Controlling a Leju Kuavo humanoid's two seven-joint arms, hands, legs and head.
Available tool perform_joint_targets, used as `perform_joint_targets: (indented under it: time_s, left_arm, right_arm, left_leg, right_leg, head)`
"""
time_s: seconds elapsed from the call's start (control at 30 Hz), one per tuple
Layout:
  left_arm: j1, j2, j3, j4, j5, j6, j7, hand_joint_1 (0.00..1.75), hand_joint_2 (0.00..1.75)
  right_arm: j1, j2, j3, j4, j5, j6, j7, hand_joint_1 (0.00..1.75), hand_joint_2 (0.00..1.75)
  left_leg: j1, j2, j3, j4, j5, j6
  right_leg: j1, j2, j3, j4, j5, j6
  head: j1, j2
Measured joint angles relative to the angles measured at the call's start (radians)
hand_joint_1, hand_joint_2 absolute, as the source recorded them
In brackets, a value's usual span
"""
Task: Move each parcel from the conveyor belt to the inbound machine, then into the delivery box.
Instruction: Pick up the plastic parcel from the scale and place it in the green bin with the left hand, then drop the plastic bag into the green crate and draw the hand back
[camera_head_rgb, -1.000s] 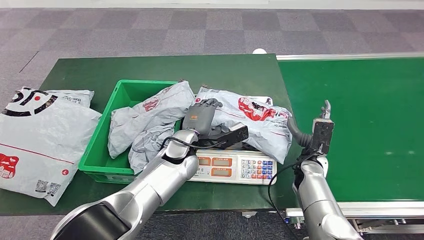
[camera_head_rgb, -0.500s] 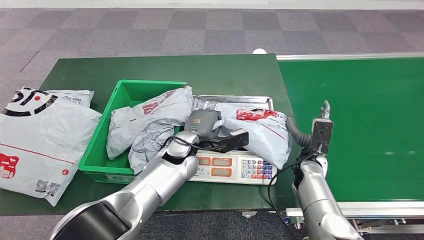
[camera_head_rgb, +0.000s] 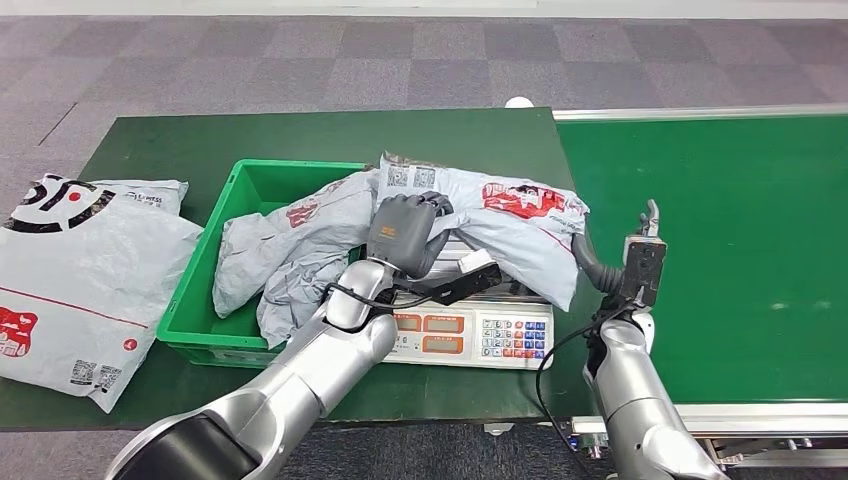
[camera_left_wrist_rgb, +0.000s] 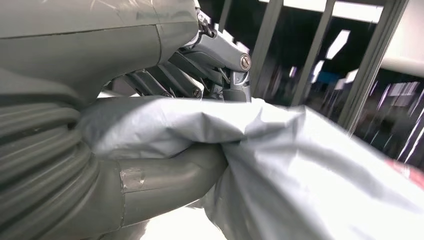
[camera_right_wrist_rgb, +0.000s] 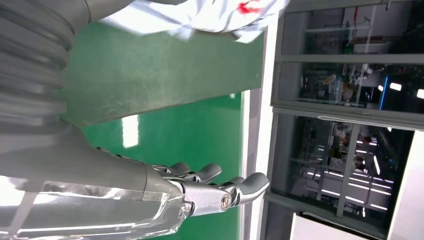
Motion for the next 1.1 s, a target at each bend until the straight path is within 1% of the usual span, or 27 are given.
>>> perform_joint_targets:
  time_s: [0.1,0.2,0.27,0.37,0.43,0.5,0.57,0.7,0.73,0.77,0.8,0.87,0.9,1.0,1.1]
  left_arm:
    - [0.04,0.004,0.052,-0.087,-0.036,0.053,-0.085,1.75,1.75]
    - [0.109,0.004,0.158,-0.259,-0.103,0.061,-0.198,1.75,1.75]
    - [0.149,0.003,0.233,-0.373,-0.133,0.062,-0.248,1.75,1.75]
    - [0.203,0.003,0.344,-0.56,-0.243,0.065,-0.267,1.75,1.75]
    - [0.225,0.003,0.424,-0.663,-0.317,0.067,-0.273,1.75,1.75]
    - [0.238,0.004,0.513,-0.734,-0.364,0.067,-0.292,1.75,1.75]
    - [0.249,0.005,0.604,-0.778,-0.406,0.067,-0.299,1.75,1.75]
    - [0.273,0.027,0.748,-0.805,-0.463,0.067,-0.259,1.75,1.75]
    - [0.278,0.037,0.773,-0.801,-0.47,0.067,-0.231,1.75,1.75]
    - [0.284,0.048,0.79,-0.793,-0.479,0.067,-0.178,1.75,1.75]
    - [0.289,0.063,0.8,-0.775,-0.486,0.066,-0.108,1.75,1.75]
    - [0.296,0.107,0.806,-0.712,-0.488,0.066,0.036,1.75,1.75]
    - [0.298,0.134,0.809,-0.673,-0.487,0.065,0.081,1.75,1.75]
    - [0.303,0.196,0.817,-0.57,-0.485,0.065,0.13,1.75,1.75]
    - [0.279,0.249,0.818,-0.409,-0.486,0.042,0.195,1.75,1.75]
  right_arm:
    - [0.0,0.0,0.0,0.0,-0.002,-0.003,0.0,0.0,1.75]
    - [0.001,0.0,0.0,0.0,-0.005,-0.008,0.0,0.0,1.75]
    - [0.001,0.0,0.0,0.0,-0.007,-0.01,0.0,0.0,1.75]
    - [0.002,0.0,0.0,0.0,-0.009,-0.012,0.0,0.0,1.75]
    - [0.001,-0.001,0.0,0.0,-0.009,-0.017,0.0,0.0,1.75]
    - [-0.001,-0.003,0.0,0.002,-0.011,-0.021,0.0,0.0,1.75]
    - [-0.002,-0.005,0.0,0.003,-0.013,-0.023,0.0,0.0,1.75]
    - [-0.002,-0.008,0.0,0.003,-0.017,-0.024,0.0,0.0,1.75]
    - [-0.001,-0.009,0.0,0.003,-0.018,-0.024,0.0,0.0,1.75]
    - [0.0,-0.01,0.0,0.003,-0.019,-0.024,0.0,0.0,1.75]
    - [0.001,-0.012,0.0,0.003,-0.019,-0.024,0.0,0.0,1.75]
    - [0.005,-0.016,0.0,0.001,-0.02,-0.024,0.0,0.0,1.75]
    - [0.009,-0.018,0.0,-0.001,-0.02,-0.023,0.0,0.0,1.75]
    - [0.018,-0.026,0.0,-0.006,-0.021,-0.022,0.0,0.0,1.75]
    - [0.022,-0.032,-0.001,-0.01,-0.019,-0.019,0.0,0.0,1.75]
  left_leg:
    - [0.0,0.0,0.0,0.0,0.0,0.0]
    - [0.0,0.001,0.0,0.0,0.0,0.0]
    - [0.0,0.002,0.0,0.0,0.0,0.0]
    - [0.0,0.003,0.0,0.0,0.0,-0.001]
    - [0.001,0.003,0.0,0.0,0.0,-0.001]
    - [0.001,0.004,0.0,-0.001,0.0,-0.001]
    - [0.001,0.004,0.001,-0.001,0.0,-0.001]
    - [0.001,0.004,0.001,-0.001,0.0,-0.001]
    - [0.001,0.004,0.001,-0.001,0.0,-0.001]
    - [0.001,0.004,0.001,-0.001,0.0,-0.001]
    - [0.001,0.004,0.001,-0.001,0.0,-0.001]
    - [0.001,0.004,0.001,-0.001,0.0,-0.001]
    - [0.001,0.004,0.001,-0.001,0.0,-0.001]
    - [0.002,0.004,0.001,-0.001,0.0,-0.001]
    - [0.002,0.005,0.001,-0.001,-0.001,-0.002]
  right_leg:
    - [0.0,0.0,0.0,0.0,0.0,0.0]
    - [0.0,0.002,-0.001,0.0,0.0,0.0]
    - [0.0,0.004,-0.001,0.0,0.0,0.0]
    - [0.0,0.004,-0.001,0.0,0.0,0.0]
    - [0.001,0.004,-0.001,0.0,0.0,0.0]
    - [0.001,0.004,-0.001,0.0,0.0,0.0]
    - [0.001,0.005,-0.001,0.0,0.0,-0.001]
    - [0.001,0.004,-0.001,0.0,0.0,-0.001]
    - [0.001,0.005,-0.001,0.0,0.0,-0.001]
    - [0.001,0.005,-0.001,0.0,0.0,-0.001]
    - [0.001,0.005,-0.001,0.0,0.0,-0.001]
    - [0.001,0.005,-0.001,0.0,0.0,-0.001]
    - [0.001,0.005,-0.001,0.0,0.0,-0.001]
    - [0.002,0.004,-0.002,0.0,-0.001,-0.001]
    - [0.001,0.005,-0.002,0.0,-0.001,-0.001]
  head:
    - [0.0,0.0]
    - [0.0,0.0]
    - [0.0,0.0]
    - [0.0,0.0]
    - [0.0,0.0]
    - [0.0,0.0]
    - [0.0,0.0]
    - [0.0,0.0]
    - [0.0,0.0]
    - [0.0,0.0]
    - [0.0,0.0]
    - [0.0,0.0]
    - [0.0,0.0]
    - [0.0,0.0]
    - [0.0,0.0]
